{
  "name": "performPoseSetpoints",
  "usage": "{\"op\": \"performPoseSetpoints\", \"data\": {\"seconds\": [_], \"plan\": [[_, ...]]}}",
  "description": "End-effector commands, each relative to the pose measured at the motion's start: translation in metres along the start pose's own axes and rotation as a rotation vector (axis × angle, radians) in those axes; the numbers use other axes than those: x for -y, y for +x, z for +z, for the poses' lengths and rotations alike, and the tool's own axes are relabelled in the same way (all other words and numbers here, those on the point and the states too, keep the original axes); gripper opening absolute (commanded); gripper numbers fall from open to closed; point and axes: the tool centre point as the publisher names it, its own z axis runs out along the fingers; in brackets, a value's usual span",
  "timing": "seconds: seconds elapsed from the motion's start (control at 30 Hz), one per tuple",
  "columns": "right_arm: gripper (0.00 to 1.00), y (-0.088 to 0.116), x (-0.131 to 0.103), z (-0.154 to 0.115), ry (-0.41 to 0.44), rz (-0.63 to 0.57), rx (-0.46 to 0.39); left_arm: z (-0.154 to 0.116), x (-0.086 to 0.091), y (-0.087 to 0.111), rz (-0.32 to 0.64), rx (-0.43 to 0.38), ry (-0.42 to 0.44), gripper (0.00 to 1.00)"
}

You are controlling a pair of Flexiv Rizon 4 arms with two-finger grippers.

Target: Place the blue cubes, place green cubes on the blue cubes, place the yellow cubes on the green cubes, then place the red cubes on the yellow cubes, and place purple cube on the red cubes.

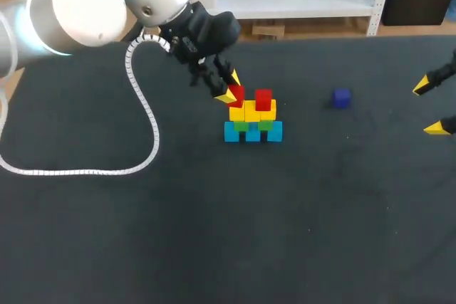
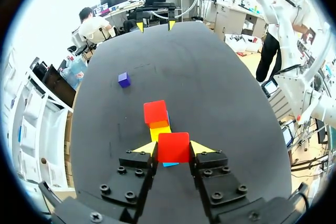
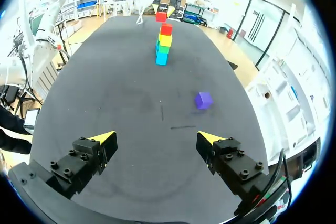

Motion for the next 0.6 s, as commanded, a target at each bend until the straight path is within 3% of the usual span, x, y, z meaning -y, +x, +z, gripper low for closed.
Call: {"op": "performPoseSetpoints", "data": {"seconds": [0.03,0.6], "plan": [[1.0,0.0002,0.0004,0.0004,-0.001,0.0,0.002,0.0041,-0.005,-0.0016,0.0,-0.002,0.004,0.0],[1.0,0.0002,0.0004,0.0004,-0.001,0.0,0.002,0.0113,-0.0124,-0.0042,-0.025,0.001,0.003,0.0]]}}
